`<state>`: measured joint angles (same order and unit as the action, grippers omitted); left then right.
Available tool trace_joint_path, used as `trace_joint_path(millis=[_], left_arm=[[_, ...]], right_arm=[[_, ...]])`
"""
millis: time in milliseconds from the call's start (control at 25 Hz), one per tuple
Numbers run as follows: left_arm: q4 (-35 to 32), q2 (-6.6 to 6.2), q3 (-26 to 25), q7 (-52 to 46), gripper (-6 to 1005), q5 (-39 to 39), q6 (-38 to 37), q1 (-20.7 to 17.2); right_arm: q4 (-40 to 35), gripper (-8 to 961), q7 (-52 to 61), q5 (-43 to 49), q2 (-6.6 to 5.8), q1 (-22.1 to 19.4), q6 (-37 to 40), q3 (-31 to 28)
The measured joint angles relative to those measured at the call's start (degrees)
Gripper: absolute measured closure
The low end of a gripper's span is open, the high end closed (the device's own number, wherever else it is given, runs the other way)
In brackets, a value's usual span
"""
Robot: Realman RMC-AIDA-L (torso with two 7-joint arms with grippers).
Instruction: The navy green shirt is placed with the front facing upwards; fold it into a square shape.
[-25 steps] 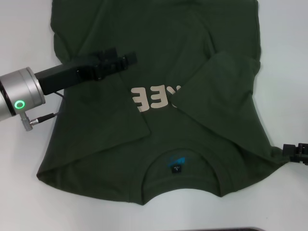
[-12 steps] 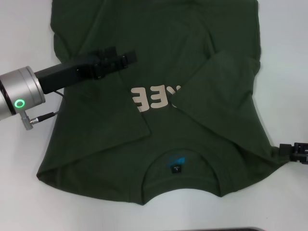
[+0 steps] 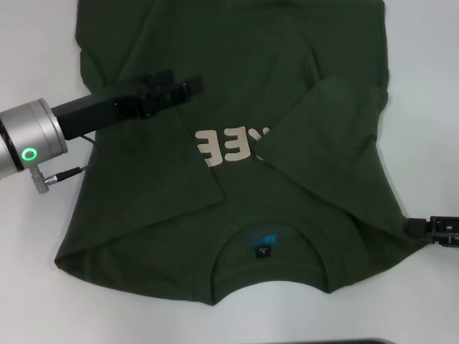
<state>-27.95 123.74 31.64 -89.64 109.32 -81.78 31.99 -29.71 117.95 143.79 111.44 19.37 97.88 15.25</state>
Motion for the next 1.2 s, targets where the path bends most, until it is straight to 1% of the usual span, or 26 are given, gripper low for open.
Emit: trace_joint_path(millis=[80,360,520,640,720,840,1000,1200], left_arm=[[0.00,0.00,0.00,0.00,138,0.00,0.02,0.00],[0.00,0.00,0.00,0.00,139,-0.04,0.19,0.00],[0.08,0.00,0.00,0.00,140,-0.05,0.45,0.00],[0.08,-0.05,0.00,-0.02,140,-0.05,0.50,0.00],[0.09,-0.08,0.00,-0.05,140,-0.06,0.50,0.03],[0.09,-0.09,0.00,-0.12,141,-0.06,0.51,0.09],[0.09,-0.14,0.00,-0.29,141,-0.09,0.40,0.16],[0.09,-0.26,0.00,-0.62,142,-0.03,0.00,-0.06]], right_arm=[[-0.01,317,0.03,0.00,0.00,0.06,0.01,0.03],[-0.18,439,0.55,-0.01,0.03,0.13,0.08,0.81],[-0.44,509,0.56,-0.01,0.39,0.28,0.11,1.74],[-0.64,719,0.34,-0.23,0.43,0.07,0.28,1.46],[-0.78,783,0.18,-0.58,0.24,-0.50,0.07,0.88],[-1.66,878,-0.59,-0.79,0.09,-1.61,-0.05,-1.59],[-2.18,878,-1.83,-0.88,-0.19,-3.07,0.34,-4.28],[-2.19,878,-3.50,-0.89,-0.33,-4.32,0.57,-5.28]])
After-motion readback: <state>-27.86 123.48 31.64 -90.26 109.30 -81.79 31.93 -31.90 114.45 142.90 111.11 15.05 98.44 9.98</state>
